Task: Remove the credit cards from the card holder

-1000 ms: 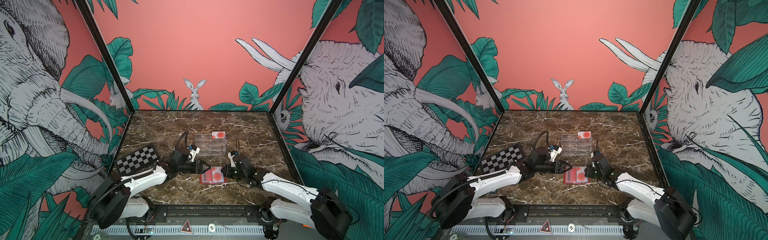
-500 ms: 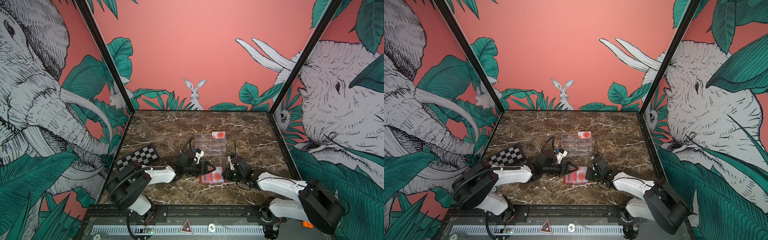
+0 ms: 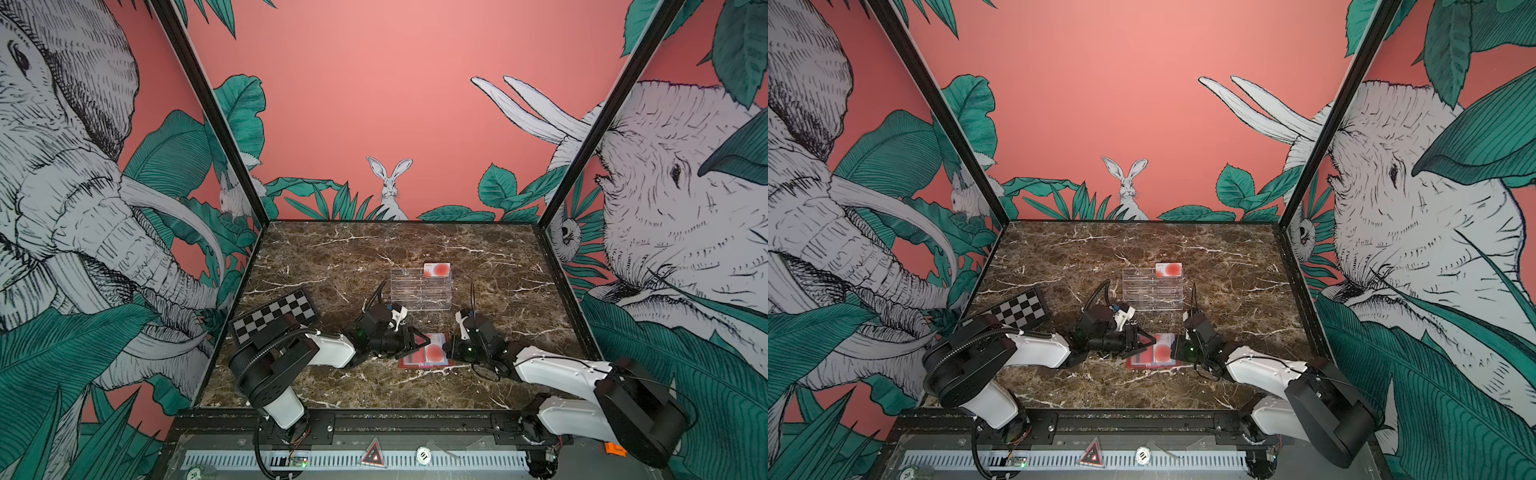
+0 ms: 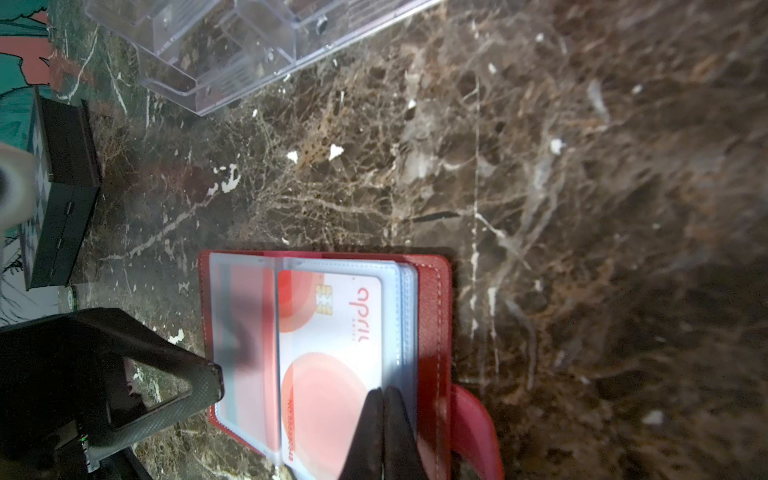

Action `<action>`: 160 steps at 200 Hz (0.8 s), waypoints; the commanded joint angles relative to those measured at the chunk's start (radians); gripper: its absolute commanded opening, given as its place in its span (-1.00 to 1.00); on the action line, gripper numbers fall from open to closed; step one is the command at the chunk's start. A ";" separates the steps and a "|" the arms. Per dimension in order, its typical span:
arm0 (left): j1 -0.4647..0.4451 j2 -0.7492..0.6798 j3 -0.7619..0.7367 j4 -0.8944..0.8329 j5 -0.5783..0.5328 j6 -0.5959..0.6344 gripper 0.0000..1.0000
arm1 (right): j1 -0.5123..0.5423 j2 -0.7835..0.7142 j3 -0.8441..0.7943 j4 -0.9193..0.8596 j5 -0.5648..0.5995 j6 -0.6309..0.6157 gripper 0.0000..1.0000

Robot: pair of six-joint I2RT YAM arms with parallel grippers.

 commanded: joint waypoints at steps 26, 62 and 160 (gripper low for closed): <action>-0.005 0.068 -0.035 0.154 -0.015 -0.055 0.09 | -0.006 0.042 -0.011 0.050 -0.037 0.010 -1.00; -0.005 0.091 -0.048 0.194 -0.022 -0.069 -0.02 | -0.005 0.052 -0.019 0.068 -0.044 0.019 -1.00; -0.006 0.148 -0.048 0.245 -0.024 -0.080 -0.44 | -0.005 0.056 -0.023 0.076 -0.061 0.023 -1.00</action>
